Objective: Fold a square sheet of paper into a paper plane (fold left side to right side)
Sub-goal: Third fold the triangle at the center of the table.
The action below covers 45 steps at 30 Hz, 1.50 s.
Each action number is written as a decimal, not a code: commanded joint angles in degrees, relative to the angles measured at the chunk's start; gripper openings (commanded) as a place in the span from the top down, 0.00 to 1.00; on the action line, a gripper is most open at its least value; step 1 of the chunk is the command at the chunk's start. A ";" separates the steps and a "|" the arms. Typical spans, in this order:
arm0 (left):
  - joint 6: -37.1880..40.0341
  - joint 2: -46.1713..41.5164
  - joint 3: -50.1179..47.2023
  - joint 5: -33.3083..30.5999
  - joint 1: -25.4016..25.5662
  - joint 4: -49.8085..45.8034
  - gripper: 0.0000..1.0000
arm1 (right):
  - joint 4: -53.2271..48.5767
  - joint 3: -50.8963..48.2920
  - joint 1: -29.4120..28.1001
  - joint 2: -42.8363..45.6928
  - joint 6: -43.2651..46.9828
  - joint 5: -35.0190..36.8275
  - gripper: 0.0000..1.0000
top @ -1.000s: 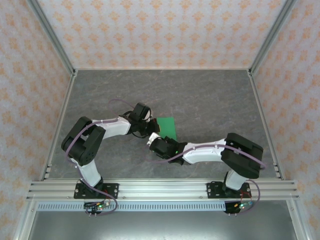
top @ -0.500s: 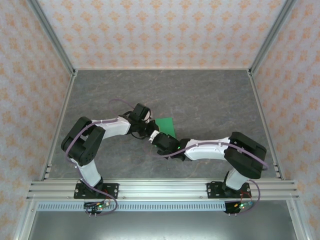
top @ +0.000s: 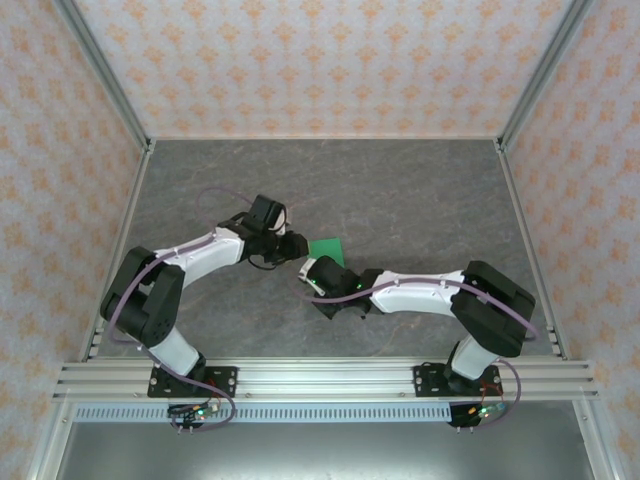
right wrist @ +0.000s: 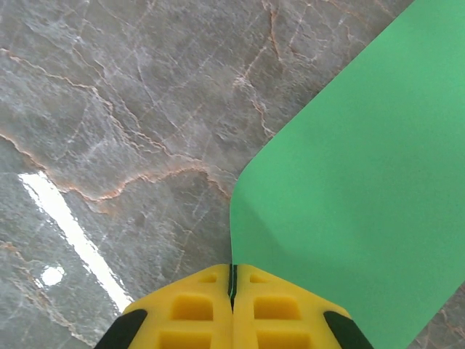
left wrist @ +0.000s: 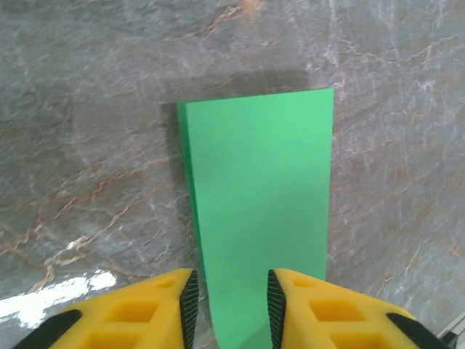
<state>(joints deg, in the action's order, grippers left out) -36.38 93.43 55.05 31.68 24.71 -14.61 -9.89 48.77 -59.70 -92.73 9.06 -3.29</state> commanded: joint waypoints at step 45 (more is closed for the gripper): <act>9.79 29.97 22.47 1.81 4.45 -9.95 0.92 | 0.64 1.90 16.26 -5.45 -12.63 -19.06 1.00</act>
<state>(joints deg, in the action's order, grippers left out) -28.56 120.16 78.39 37.26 28.01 -18.83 -10.72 50.63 -44.49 -97.36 -1.98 -24.43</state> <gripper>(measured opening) 0.088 0.066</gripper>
